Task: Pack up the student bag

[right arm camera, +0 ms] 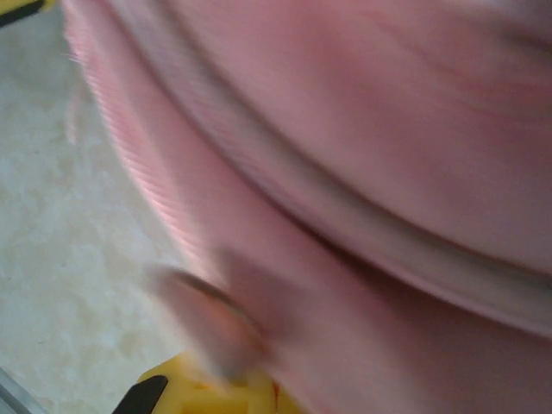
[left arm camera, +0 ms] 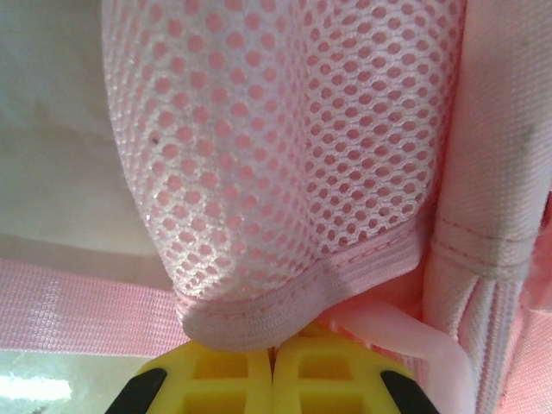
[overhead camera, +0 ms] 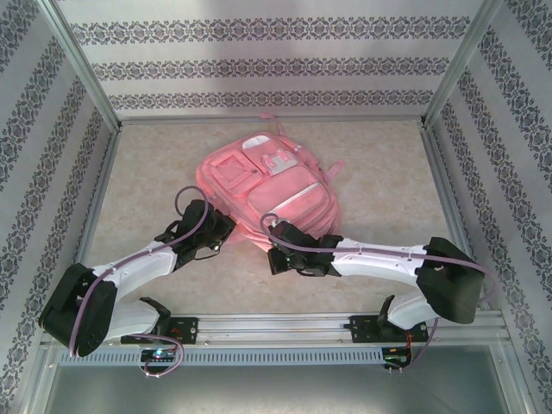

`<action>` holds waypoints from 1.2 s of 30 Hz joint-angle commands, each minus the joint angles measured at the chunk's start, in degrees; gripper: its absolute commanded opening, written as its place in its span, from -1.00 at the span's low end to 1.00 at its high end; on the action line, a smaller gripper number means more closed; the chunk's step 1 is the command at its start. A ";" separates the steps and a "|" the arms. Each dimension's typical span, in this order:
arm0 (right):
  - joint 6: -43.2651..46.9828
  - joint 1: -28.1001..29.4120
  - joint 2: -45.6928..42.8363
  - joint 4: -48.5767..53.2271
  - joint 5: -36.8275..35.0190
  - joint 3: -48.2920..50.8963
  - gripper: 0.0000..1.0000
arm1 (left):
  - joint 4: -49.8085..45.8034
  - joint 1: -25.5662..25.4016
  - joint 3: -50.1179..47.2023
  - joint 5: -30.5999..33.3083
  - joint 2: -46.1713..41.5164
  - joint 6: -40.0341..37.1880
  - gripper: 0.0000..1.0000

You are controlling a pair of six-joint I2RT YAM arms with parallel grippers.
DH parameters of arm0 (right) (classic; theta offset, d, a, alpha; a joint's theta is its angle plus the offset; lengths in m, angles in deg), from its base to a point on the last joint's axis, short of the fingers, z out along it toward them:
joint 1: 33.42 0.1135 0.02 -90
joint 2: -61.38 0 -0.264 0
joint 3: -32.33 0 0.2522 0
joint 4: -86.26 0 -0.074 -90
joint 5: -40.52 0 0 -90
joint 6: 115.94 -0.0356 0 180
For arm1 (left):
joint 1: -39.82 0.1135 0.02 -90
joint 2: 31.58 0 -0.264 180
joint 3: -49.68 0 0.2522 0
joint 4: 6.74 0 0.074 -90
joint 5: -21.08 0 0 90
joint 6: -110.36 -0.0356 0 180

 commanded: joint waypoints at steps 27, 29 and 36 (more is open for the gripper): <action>5.18 -13.93 -16.42 6.33 6.95 8.08 -1.00 | -9.57 5.66 10.83 2.24 3.17 -11.03 -0.82; 4.64 -11.36 -15.61 4.20 8.10 7.19 -1.00 | -10.78 6.18 16.43 -1.31 7.45 -16.19 -0.38; -0.74 -3.71 -6.27 -0.61 6.14 -0.16 -1.00 | -26.89 8.92 29.62 -6.63 13.46 -20.35 0.27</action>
